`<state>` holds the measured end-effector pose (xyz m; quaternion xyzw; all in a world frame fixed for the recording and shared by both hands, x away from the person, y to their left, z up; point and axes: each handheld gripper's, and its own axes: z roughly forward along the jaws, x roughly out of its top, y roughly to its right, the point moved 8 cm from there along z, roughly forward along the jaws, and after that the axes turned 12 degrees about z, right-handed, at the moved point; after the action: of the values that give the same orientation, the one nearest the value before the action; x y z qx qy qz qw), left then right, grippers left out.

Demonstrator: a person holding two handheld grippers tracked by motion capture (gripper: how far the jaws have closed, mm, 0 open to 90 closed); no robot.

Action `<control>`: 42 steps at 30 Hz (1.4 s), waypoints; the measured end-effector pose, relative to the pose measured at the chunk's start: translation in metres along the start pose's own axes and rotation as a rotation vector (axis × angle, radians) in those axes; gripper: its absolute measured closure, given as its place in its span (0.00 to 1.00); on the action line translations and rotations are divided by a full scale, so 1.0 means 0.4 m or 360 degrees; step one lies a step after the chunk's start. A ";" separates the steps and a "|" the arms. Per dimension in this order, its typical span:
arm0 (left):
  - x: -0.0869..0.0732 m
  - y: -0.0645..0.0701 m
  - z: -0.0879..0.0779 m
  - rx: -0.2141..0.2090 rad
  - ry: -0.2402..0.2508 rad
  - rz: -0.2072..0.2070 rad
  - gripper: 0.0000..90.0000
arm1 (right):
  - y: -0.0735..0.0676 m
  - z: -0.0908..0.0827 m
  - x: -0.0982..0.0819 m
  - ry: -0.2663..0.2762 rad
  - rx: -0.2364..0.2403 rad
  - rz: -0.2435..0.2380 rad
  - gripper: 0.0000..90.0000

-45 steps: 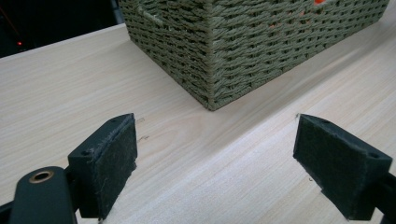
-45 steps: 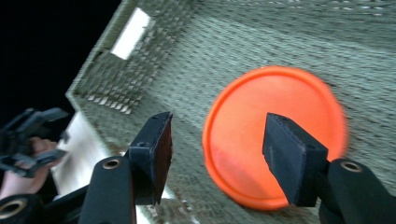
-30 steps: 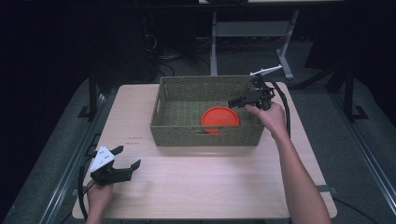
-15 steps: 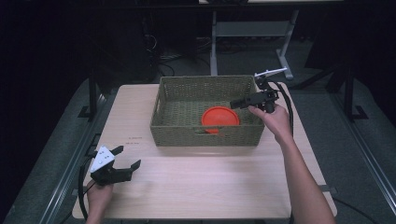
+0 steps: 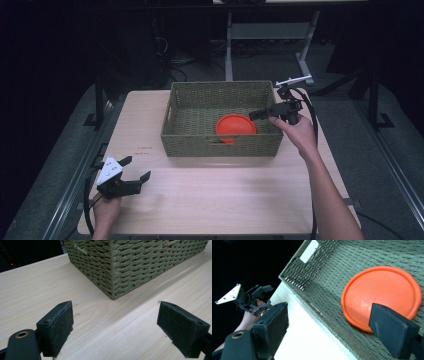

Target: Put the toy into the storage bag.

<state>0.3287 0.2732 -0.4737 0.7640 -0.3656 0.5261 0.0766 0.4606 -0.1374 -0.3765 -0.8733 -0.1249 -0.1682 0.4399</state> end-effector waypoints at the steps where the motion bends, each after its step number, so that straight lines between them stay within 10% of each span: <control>1: 0.000 0.000 0.000 0.0001 -0.0001 -0.0003 0.14 | -0.001 -0.002 -0.002 -0.0004 0.0001 0.0002 0.16; 42: 0.000 0.004 0.000 -0.0013 -0.0005 0.0003 0.14 | -0.005 -0.068 -0.154 -0.0031 0.0087 -0.0118 0.16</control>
<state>0.3277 0.2721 -0.4739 0.7642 -0.3686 0.5234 0.0786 0.3987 -0.1627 -0.3848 -0.8572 -0.1661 -0.1725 0.4559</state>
